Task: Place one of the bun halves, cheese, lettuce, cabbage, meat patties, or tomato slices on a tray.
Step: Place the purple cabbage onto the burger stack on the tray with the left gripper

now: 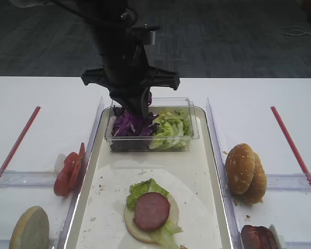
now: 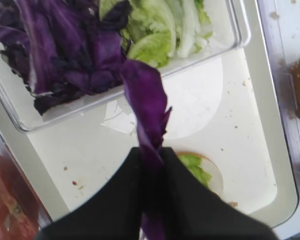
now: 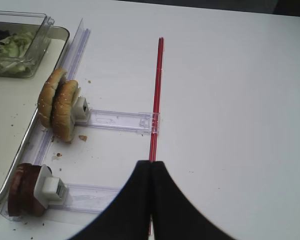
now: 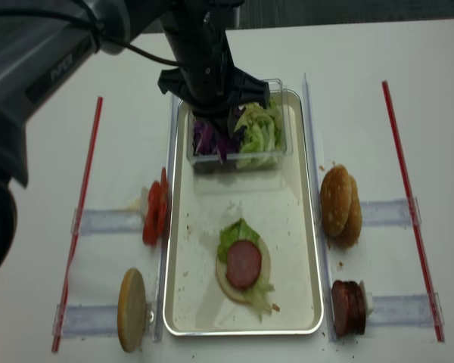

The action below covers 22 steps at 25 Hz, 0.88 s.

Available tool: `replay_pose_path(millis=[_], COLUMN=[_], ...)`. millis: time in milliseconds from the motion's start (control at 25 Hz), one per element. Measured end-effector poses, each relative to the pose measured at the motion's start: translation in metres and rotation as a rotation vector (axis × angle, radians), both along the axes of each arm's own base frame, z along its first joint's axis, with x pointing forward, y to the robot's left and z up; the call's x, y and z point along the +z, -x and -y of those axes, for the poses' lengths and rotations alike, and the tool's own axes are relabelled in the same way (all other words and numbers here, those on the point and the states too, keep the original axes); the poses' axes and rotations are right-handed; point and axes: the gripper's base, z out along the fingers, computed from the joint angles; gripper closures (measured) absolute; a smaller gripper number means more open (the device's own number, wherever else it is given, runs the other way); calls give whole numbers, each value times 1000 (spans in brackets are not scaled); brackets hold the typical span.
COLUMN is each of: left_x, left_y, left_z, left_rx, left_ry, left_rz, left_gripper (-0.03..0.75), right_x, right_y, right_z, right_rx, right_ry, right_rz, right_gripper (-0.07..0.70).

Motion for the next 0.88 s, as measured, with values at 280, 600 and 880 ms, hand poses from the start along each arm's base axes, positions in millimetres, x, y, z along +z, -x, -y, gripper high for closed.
replay_pose_path(millis=[280,600,880], left_x=[1,-30,-55], left_y=[42,79,101], left_z=[27,45,46], left_rx=[-114,-212,-236], left_ry=[-11,-115,-221], left_rz=[-21,-85,-122], left_gripper=[635,636,636], right_x=[0,0,0], right_y=[0,0,0], right_z=[0,0,0], right_rx=[0,0,0], right_ry=[0,0,0], right_rz=[0,0,0], right_gripper=[625,625,625])
